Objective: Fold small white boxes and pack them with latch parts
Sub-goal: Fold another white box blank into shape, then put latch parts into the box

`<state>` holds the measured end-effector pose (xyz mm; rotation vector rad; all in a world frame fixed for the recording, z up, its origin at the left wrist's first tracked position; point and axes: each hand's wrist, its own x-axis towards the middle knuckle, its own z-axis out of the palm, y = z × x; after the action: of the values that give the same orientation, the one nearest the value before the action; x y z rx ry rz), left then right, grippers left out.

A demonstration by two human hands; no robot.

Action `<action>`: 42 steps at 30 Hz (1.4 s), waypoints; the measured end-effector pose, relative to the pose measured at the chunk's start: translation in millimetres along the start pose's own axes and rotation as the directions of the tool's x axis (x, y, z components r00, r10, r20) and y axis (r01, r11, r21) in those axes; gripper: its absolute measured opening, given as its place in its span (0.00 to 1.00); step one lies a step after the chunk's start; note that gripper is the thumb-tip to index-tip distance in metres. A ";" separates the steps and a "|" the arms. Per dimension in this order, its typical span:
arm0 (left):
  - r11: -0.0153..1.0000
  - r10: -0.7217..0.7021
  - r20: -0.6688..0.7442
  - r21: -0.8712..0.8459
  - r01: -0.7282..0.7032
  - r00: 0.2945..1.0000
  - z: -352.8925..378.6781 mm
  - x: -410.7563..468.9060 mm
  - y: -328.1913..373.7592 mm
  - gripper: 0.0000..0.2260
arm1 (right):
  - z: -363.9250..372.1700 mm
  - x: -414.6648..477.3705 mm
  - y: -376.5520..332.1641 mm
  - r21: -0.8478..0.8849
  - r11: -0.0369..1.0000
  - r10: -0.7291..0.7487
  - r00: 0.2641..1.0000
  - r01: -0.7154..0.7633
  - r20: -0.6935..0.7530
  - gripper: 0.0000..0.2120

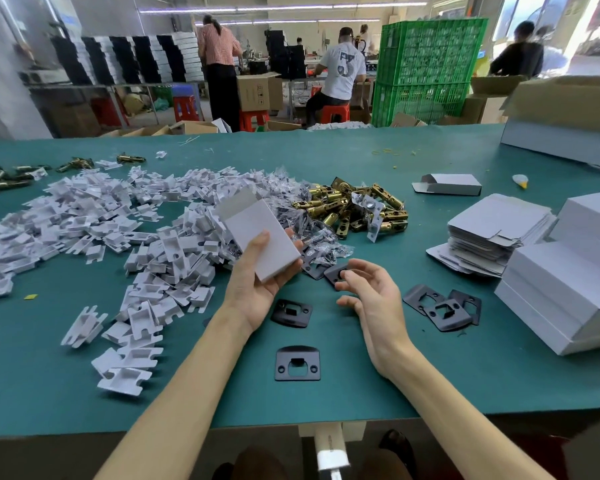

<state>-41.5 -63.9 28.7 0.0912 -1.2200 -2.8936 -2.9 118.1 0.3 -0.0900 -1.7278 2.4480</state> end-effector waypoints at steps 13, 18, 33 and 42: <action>0.999 0.015 -0.007 -0.046 -0.015 1.000 -1.6 3.3 2.1 0.17 | 20.9 84.8 -23.8 -0.837 0.420 -0.159 0.936 0.351 0.313 0.26; 0.998 -0.020 -0.003 -0.057 0.020 1.000 -0.9 4.7 0.9 0.21 | 9.2 120.8 -24.8 -0.935 0.192 -0.300 0.925 0.297 0.232 0.25; 0.997 -0.062 0.044 0.043 0.060 0.997 1.2 9.0 -3.2 0.20 | -34.2 146.9 -33.2 -0.968 0.012 -0.342 0.911 0.250 0.231 0.12; 0.992 -0.076 0.067 0.105 0.069 0.995 4.0 7.9 -4.6 0.19 | -49.4 112.5 -44.3 -0.853 0.173 -0.371 0.835 0.492 0.406 0.15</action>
<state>-49.6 -58.1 27.7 0.0340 -1.4058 -2.9183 -103.9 195.8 29.2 0.3846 -2.5269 0.7439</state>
